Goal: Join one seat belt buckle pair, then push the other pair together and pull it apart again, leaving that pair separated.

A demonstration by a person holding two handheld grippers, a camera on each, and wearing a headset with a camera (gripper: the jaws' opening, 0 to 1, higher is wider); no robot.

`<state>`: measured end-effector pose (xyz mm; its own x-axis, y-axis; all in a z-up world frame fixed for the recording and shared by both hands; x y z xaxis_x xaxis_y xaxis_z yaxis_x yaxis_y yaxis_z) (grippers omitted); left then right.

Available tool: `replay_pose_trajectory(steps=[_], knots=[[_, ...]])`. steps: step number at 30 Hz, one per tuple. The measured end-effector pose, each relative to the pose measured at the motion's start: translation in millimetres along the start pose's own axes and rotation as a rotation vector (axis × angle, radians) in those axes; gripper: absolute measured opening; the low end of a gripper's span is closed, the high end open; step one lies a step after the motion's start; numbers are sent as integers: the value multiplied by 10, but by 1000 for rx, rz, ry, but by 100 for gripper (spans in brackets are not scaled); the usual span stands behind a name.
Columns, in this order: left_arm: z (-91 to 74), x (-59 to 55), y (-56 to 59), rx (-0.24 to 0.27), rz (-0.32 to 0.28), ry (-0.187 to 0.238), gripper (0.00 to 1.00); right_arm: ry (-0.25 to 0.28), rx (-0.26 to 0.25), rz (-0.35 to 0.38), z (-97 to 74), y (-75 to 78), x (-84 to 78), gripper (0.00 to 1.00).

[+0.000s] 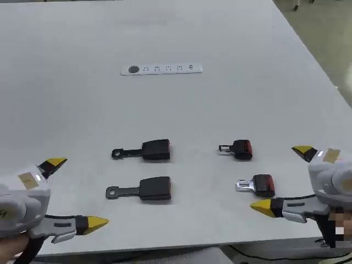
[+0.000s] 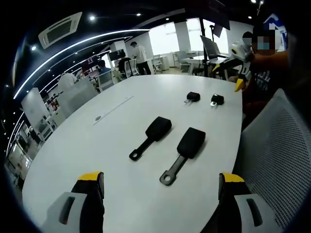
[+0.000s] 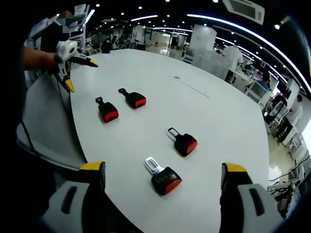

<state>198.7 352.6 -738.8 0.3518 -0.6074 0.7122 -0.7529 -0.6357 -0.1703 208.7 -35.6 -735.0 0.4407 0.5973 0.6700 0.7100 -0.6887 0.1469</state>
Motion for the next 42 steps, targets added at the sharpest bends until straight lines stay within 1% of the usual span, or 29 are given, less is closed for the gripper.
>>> replay_pose_trajectory(steps=[2,4,6,12,15,17,20,22,25,28,30,33,35,40,42], knots=[[32,-6,32,-7,-5,-9,100,3,-7,10,-22,19,-21,99],[65,8,72,-25,-10,-13,100,9,-13,28,-49,38,-47,99],[116,37,109,-44,12,-23,100,12,-25,49,-84,68,-97,99],[201,126,104,-61,32,-33,99,7,-43,81,-148,139,-255,99],[228,136,96,-63,38,-41,99,9,-47,94,-167,171,-297,99],[224,136,99,-59,38,-51,99,5,-36,98,-169,167,-312,97],[203,134,109,-54,45,-55,99,12,-23,89,-152,156,-296,97],[189,111,101,-49,43,-69,99,15,-20,89,-141,173,-290,97],[166,94,99,-46,42,-78,99,20,-15,88,-128,205,-275,97],[159,78,95,-37,39,-79,99,9,-5,75,-105,213,-280,97],[155,71,84,-28,34,-69,99,6,1,64,-92,216,-264,97],[139,60,100,-22,33,-63,99,6,5,54,-82,218,-228,97],[131,38,99,-18,34,-59,100,9,7,51,-83,209,-178,97],[114,21,87,-11,28,-45,99,0,15,36,-91,167,-138,97],[111,26,87,-8,30,-40,99,-5,16,32,-100,148,-145,97]])
Point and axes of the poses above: the centre of the closed fingertips' face, and the gripper's own axes: z roughly forward along the fingers, y roughly to its right, x roughly out of its top, the point moved 4 cm from there along -z, roughly backward along the fingers, and after that the axes turned 3 degrees about -y, right-handed, at the moved point
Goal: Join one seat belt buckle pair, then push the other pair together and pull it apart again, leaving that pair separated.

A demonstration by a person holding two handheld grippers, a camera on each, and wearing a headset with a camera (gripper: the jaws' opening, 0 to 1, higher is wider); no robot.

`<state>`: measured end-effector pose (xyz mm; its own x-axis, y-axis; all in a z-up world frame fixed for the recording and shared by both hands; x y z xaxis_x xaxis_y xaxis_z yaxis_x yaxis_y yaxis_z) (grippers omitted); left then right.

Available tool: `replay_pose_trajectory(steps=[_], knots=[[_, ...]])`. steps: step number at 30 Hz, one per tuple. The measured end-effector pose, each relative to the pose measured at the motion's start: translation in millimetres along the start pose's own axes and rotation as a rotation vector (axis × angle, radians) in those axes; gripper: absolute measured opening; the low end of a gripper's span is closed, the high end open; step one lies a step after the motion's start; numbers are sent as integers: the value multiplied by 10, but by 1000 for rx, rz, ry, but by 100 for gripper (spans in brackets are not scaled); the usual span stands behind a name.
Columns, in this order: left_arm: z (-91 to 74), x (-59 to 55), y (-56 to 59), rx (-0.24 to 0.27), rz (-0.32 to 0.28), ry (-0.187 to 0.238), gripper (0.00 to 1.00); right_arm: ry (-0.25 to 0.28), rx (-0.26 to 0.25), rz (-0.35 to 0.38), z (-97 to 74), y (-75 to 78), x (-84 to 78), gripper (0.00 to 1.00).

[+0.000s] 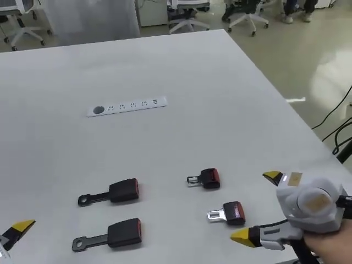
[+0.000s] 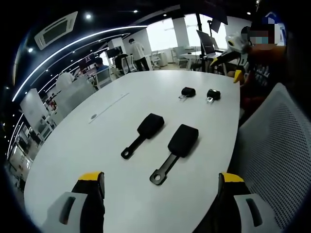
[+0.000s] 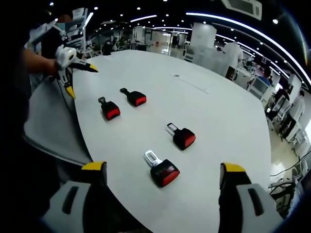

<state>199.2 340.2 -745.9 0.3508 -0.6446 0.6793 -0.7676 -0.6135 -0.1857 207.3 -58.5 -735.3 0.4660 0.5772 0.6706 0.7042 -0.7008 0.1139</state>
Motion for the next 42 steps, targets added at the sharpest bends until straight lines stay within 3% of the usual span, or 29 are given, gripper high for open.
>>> replay_pose_trajectory(steps=[11,13,21,31,36,42], knots=[[-61,1,5,14,19,-4,100,9,6,19,5,-71,-77,98],[-78,-8,-29,28,-10,-5,100,12,4,12,-3,-36,-98,98],[-98,-40,-12,47,-16,-24,100,29,5,18,-44,63,-113,99],[-117,-77,-1,59,13,-47,97,30,25,-8,-8,29,-54,93],[-97,-115,-15,52,52,-85,94,31,29,-14,9,34,-39,91],[-47,-92,-55,44,56,-88,94,34,36,-21,26,40,-38,90]])
Point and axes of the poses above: the centre of the closed fingertips' face, and the gripper's own axes: z roughly forward along the fingers, y roughly to its right, x roughly out of its top, the point moved 4 cm from there along -z, roughly backward along the fingers, and after that the axes turned 3 degrees about -y, right-handed, at the moved point
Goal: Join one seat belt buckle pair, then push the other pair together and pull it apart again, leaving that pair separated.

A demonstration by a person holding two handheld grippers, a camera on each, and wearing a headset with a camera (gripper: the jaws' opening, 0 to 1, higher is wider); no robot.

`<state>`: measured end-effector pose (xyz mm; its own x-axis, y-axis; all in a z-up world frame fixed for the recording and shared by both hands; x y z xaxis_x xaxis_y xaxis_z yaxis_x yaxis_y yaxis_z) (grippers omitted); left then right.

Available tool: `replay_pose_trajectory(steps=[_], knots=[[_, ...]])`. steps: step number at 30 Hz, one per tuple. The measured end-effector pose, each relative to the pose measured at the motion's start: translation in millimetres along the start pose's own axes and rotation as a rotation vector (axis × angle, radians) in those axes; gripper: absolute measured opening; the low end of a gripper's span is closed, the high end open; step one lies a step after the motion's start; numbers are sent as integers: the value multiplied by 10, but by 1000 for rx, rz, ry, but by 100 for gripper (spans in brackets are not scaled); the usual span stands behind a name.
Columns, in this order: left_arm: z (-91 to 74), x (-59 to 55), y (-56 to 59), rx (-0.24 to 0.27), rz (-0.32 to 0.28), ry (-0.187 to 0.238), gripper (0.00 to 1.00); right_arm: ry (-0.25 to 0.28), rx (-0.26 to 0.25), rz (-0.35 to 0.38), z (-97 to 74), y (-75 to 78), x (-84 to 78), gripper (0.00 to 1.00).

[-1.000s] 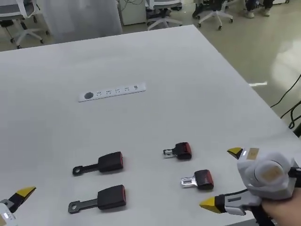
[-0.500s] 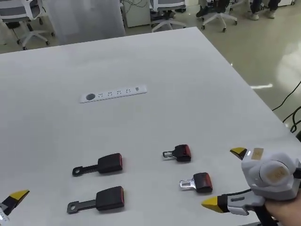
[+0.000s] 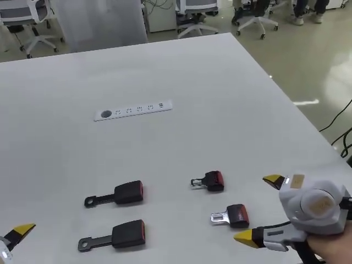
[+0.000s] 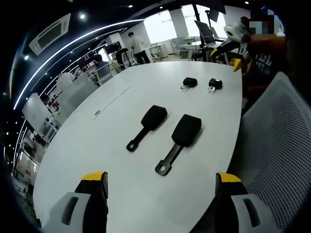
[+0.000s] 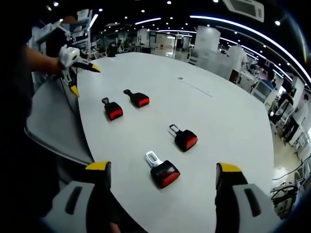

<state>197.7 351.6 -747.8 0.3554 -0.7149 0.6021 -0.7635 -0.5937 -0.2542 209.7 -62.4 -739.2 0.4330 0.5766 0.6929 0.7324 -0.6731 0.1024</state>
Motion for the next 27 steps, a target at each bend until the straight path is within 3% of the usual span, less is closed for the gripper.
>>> replay_pose_trajectory(steps=[6,10,14,18,22,27], knots=[[124,34,18,-36,18,-11,88,0,12,-19,54,22,5,84],[216,158,54,-68,18,22,85,-1,21,-49,102,54,6,80],[364,285,113,-111,68,32,82,-11,38,-93,161,82,-2,74],[564,398,209,-181,112,39,80,-52,80,-165,278,96,-83,67],[775,417,336,-262,179,-3,71,-104,133,-213,429,90,-183,59],[1036,495,400,-302,243,-16,70,-167,193,-270,632,77,-291,53]])
Point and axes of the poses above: the centre of the closed fingertips' face, and the gripper's own axes: z roughly forward along the fingers, y roughly to its right, x roughly out of its top, the point moved 4 cm from there along -z, roughly backward along the fingers, and after that the axes turned 3 degrees about -y, right-handed, at the moved point
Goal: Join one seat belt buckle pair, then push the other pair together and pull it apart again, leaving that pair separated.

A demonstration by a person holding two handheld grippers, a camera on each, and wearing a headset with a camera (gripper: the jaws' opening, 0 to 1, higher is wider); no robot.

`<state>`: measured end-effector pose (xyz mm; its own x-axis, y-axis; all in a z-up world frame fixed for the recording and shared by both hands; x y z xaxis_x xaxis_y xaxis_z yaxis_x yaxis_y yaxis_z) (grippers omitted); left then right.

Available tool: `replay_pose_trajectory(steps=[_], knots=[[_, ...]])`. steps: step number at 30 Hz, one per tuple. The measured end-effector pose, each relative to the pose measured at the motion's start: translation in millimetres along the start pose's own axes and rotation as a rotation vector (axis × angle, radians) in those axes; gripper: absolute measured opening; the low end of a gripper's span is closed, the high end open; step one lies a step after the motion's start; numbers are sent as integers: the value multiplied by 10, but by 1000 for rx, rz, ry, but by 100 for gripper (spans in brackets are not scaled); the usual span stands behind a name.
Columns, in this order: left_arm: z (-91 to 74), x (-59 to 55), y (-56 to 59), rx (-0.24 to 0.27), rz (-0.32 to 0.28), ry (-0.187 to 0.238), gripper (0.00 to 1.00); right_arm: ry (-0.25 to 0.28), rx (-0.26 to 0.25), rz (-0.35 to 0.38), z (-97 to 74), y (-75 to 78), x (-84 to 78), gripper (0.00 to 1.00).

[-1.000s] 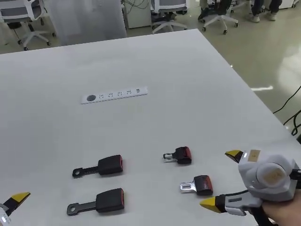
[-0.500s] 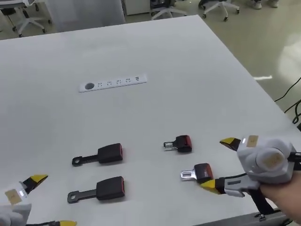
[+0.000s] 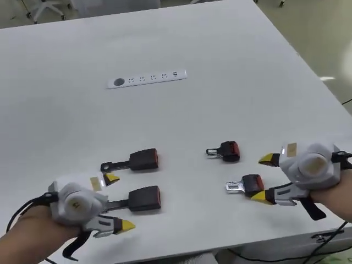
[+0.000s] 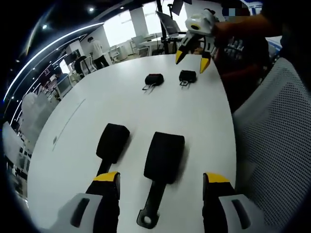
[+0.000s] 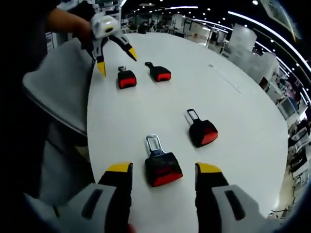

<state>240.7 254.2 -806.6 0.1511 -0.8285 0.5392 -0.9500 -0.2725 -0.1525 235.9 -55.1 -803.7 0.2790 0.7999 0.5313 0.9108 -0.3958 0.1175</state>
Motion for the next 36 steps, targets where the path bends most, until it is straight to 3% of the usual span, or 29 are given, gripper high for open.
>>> replay_pose_trajectory(steps=[2,8,17,24,30,32,36], knots=[[52,57,11,-26,16,-5,67,-34,39,-16,66,-21,-45,48],[196,93,58,-120,72,-29,50,-66,71,-52,170,21,-59,46],[280,100,13,-151,110,-52,35,-112,148,-83,251,31,-123,37],[291,108,53,-182,185,-54,34,-118,187,-113,251,37,-106,35],[290,99,38,-187,180,-57,33,-118,183,-99,265,33,-77,35],[289,97,37,-185,176,-59,33,-116,171,-83,294,14,-26,35],[289,95,33,-187,174,-62,33,-64,166,-69,420,-89,191,35]])
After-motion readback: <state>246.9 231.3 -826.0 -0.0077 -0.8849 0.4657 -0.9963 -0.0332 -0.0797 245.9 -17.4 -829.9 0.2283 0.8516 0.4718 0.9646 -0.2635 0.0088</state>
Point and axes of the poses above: the centre of the closed fingertips' face, and the gripper's own axes: z roughly forward along the fingers, y roughly to its right, x roughly out of its top, the point moved 4 cm from there along -z, roughly backward along the fingers, and after that the axes turned 3 degrees about -y, right-handed, at the moved point
